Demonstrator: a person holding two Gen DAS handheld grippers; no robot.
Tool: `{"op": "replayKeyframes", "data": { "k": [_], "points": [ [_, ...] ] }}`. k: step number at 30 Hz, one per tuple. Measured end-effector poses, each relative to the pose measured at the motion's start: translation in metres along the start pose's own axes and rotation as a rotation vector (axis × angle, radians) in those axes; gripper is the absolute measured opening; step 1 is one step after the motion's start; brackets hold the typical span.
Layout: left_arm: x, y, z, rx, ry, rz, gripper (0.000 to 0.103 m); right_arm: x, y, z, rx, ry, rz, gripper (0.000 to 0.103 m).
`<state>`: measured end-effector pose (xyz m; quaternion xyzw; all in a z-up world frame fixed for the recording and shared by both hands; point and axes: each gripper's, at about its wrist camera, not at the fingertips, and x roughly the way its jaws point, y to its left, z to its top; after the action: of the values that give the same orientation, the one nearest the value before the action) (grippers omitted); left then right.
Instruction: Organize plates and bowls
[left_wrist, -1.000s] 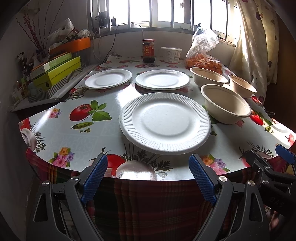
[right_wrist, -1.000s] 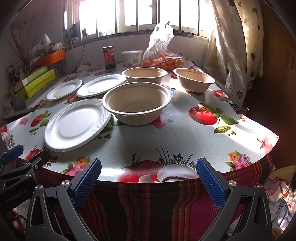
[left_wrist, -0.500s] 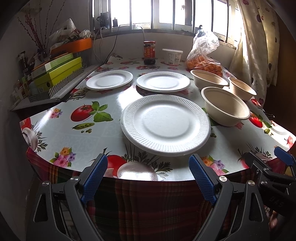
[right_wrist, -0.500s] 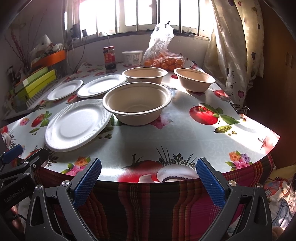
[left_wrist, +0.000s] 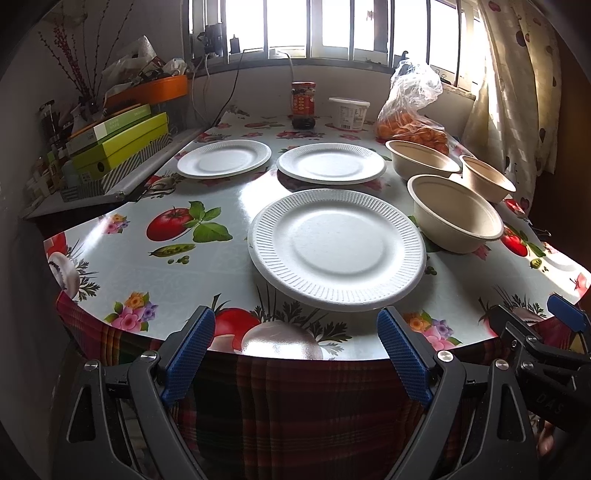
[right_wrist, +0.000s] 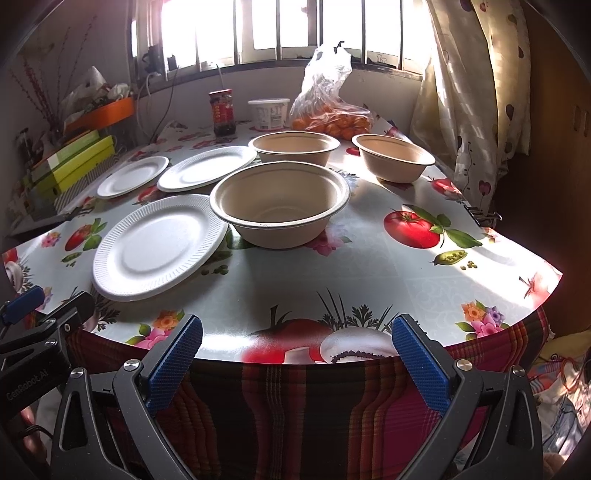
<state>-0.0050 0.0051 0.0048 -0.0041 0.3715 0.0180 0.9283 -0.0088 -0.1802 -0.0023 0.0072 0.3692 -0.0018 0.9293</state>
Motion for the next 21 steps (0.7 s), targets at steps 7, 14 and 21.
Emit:
{"op": "replayKeyframes", "data": {
  "k": [7, 14, 21],
  "points": [
    [-0.001, 0.001, 0.0, -0.005, -0.004, -0.002, 0.09, 0.0, -0.001, 0.0, 0.003, 0.003, 0.013, 0.103],
    [-0.005, 0.003, 0.001, 0.0, -0.008, 0.008, 0.09, -0.001, 0.0, 0.004, 0.0, -0.008, 0.043, 0.103],
    [-0.001, 0.017, 0.005, -0.032, -0.005, -0.004, 0.09, 0.007, 0.007, 0.009, -0.006, 0.003, 0.104, 0.103]
  ]
}}
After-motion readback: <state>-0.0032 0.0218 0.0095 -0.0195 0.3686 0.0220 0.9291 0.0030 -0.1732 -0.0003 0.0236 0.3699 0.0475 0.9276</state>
